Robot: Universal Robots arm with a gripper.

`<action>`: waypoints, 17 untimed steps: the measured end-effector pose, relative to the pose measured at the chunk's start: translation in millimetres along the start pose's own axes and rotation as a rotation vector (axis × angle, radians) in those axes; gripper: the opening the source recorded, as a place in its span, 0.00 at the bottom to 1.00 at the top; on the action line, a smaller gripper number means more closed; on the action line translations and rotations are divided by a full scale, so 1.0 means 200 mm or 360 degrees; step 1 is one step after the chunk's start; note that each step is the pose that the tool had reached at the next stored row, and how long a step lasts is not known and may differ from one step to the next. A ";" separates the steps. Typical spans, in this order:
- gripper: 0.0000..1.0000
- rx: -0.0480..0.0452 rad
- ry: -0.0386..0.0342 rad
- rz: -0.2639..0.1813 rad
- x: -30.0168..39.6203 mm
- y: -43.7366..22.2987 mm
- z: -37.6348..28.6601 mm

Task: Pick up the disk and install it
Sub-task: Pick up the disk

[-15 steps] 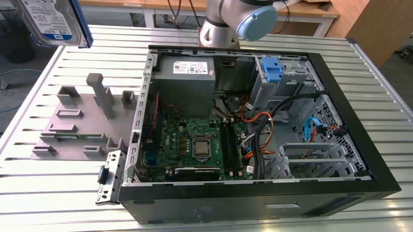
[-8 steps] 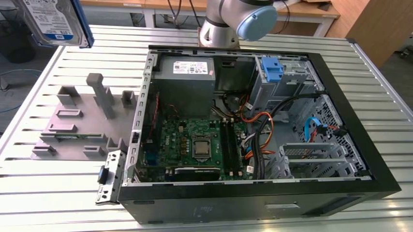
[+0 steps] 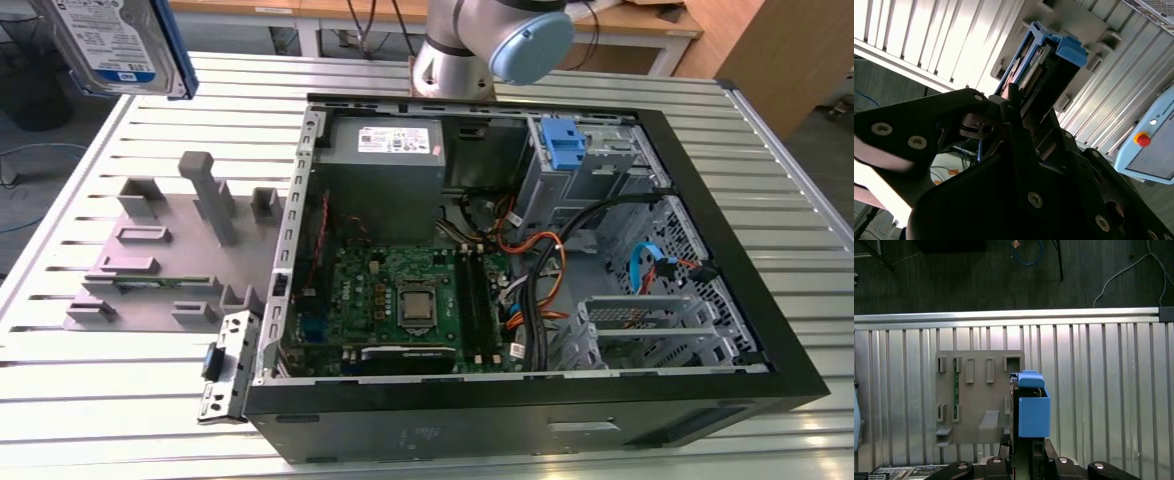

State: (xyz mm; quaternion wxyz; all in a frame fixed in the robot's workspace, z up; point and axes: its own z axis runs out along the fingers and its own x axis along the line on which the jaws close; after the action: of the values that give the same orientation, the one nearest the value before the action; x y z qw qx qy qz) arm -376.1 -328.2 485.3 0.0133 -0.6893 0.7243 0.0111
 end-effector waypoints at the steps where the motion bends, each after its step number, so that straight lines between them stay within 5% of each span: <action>1: 0.35 0.0000 0.0000 0.0000 0.000 -0.002 0.000; 17: 0.35 0.0000 0.0000 0.0000 -0.003 -0.072 0.000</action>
State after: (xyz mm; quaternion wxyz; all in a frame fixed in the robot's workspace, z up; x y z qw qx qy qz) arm -361.7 -328.2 485.2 0.0133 -0.6893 0.7242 0.0111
